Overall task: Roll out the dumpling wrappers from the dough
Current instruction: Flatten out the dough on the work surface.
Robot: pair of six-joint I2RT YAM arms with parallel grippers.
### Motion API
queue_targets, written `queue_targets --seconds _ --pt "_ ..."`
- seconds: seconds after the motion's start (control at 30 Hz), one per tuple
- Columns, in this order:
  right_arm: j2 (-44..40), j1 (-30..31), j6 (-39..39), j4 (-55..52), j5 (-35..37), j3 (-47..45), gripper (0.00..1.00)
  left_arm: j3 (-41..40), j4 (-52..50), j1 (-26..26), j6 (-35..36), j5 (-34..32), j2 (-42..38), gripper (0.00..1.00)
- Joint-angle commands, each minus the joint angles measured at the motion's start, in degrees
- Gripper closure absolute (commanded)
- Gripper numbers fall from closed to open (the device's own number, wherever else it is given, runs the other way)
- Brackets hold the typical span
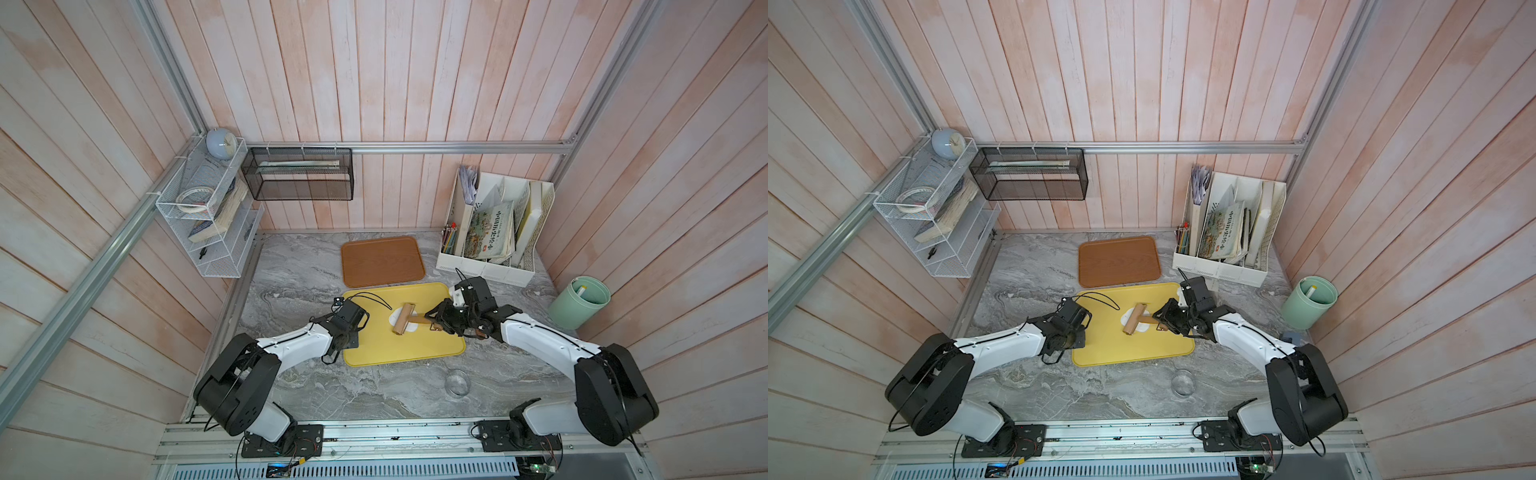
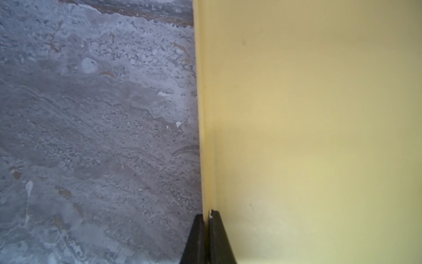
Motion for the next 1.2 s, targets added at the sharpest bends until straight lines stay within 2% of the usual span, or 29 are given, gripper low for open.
queue_targets --seconds 0.0,0.13,0.3,0.67,0.77,0.9,1.03,1.17 --pt "1.2 -1.9 -3.3 -10.7 9.6 -5.3 1.00 -2.8 -7.6 -1.1 1.1 4.2 4.1 1.00" --pt "0.8 -6.5 -3.8 -11.5 10.2 -12.4 1.00 -2.8 -7.6 -1.1 1.1 4.3 4.1 1.00" --pt "0.1 -11.1 -7.1 -13.2 8.5 -14.7 1.00 -2.8 -7.6 -1.1 1.1 4.3 4.1 1.00" --pt "-3.4 -16.9 -11.5 -25.9 15.8 -11.2 1.00 -2.7 -7.7 -1.1 1.2 4.3 4.2 1.00" --pt "-5.0 -18.7 -12.4 -25.8 13.1 -9.6 1.00 -2.8 -7.7 -1.1 1.2 4.3 4.1 1.00" --pt "-10.0 -14.9 -7.1 -17.5 -1.2 -2.2 1.00 -2.8 -7.6 -1.1 1.2 4.4 4.1 1.00" --pt "-11.6 -9.2 -1.3 -6.7 -5.3 4.1 1.00 -2.6 -7.8 -1.1 1.3 4.4 4.3 1.00" --pt "-5.3 -6.3 -2.1 -0.7 -6.7 5.9 1.00 -2.7 -7.7 -1.1 1.1 4.3 4.1 1.00"
